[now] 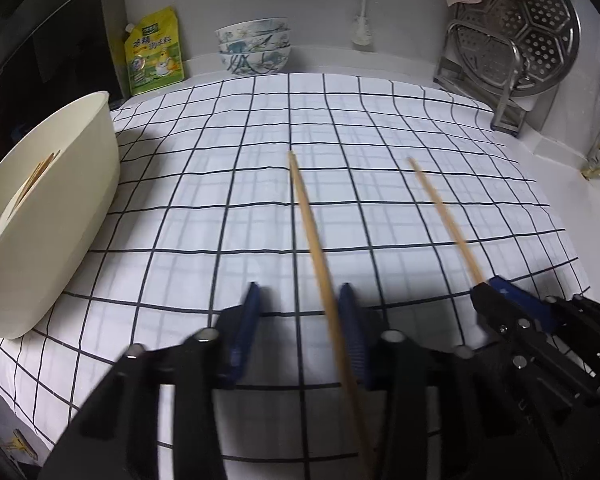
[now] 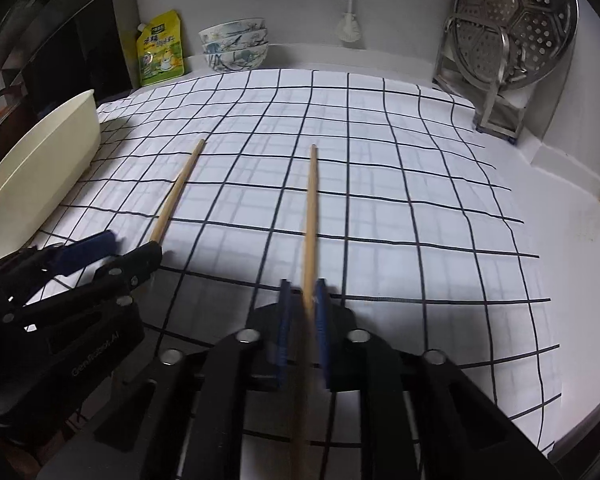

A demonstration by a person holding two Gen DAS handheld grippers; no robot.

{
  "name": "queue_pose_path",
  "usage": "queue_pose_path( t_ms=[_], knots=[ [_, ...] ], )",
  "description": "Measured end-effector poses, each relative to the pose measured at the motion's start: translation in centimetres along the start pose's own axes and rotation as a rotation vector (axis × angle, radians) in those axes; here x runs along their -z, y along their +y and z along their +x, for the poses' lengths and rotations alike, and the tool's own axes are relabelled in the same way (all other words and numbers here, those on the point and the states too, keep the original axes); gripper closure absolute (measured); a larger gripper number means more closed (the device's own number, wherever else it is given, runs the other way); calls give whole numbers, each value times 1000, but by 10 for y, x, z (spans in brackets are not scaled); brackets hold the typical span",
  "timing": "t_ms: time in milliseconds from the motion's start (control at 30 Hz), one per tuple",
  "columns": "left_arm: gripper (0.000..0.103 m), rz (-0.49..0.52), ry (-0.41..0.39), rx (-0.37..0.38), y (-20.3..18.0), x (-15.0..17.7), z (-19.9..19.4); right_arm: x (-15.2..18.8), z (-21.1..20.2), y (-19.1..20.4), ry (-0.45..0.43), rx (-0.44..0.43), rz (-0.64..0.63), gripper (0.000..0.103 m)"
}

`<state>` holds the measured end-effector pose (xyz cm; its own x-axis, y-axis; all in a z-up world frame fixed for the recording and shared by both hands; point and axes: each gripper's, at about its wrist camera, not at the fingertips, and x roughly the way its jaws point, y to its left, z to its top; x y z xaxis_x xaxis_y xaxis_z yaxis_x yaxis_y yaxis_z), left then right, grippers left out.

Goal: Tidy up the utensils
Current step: 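Close the right tool on one chopstick while the left tool grasps the other, then carry both held chopsticks up into the cream basin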

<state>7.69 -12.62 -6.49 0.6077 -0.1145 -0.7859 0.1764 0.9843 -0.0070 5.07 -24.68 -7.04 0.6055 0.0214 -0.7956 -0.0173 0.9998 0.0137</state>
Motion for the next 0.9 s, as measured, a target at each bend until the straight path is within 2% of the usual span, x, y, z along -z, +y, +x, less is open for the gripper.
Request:
queue_pose_path(
  t_ms=[67,233,333,533,667,900],
  knots=[
    [95,2,8,15,0,0,-1,1,-1,0,-1,-7,2,97],
    [96,-21,32,51,10,2,-4,3,-5,-9,-1,-66,66,97],
    [96,-39,33,67,18,2,-11,2,-11,-11,-16,-72,87,97],
    [96,-55,-39,105,39,-12,-45,-9,-28,-1,-61,-120,134,97],
    [96,-74,-100,106,65,-24,-69,-28,-40,24,-102,-170,131,97],
    [96,-154,-171,28,141,-37,-90,-74,-39,92,-127,-275,76,97]
  ],
)
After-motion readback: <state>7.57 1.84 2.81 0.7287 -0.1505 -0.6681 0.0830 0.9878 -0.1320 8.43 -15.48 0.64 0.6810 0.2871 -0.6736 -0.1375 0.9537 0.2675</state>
